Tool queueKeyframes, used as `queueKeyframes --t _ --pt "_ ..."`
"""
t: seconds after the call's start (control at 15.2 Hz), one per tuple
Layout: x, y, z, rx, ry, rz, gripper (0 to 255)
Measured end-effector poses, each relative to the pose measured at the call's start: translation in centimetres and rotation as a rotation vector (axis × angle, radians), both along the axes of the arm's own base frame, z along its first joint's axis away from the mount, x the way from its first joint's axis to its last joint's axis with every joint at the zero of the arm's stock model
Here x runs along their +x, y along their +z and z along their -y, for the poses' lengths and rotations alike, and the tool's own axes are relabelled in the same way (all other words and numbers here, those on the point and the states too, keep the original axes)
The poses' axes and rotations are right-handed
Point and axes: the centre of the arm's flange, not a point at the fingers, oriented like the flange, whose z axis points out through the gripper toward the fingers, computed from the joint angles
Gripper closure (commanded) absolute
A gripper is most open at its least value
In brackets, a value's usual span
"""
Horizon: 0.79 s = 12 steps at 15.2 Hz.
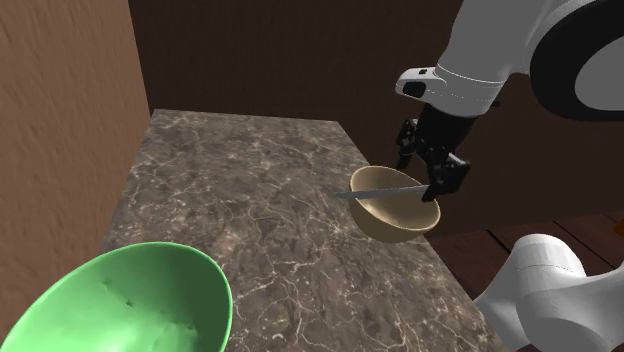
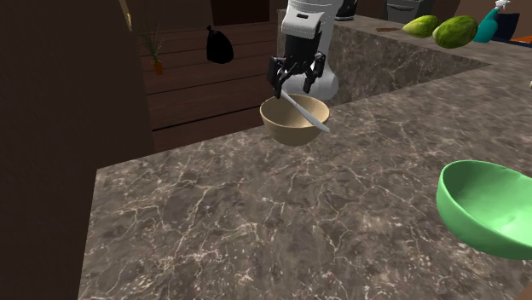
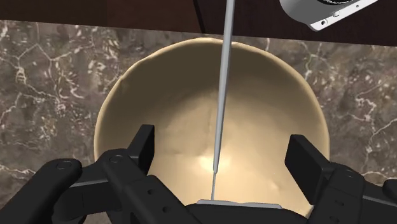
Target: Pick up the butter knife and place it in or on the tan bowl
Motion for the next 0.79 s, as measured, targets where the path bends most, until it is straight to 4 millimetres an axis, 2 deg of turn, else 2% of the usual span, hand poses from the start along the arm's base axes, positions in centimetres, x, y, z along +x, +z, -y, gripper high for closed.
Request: queueKeyframes --t 0.13,0.4,0.79 --pt "0.0 0.6 -0.2 0.0 0.0 0.0 0" --pt "0.0 4.3 -0.6 0.001 0.0 0.001 0" --pt "0.1 4.9 -0.7 0.0 0.0 0.0 0"
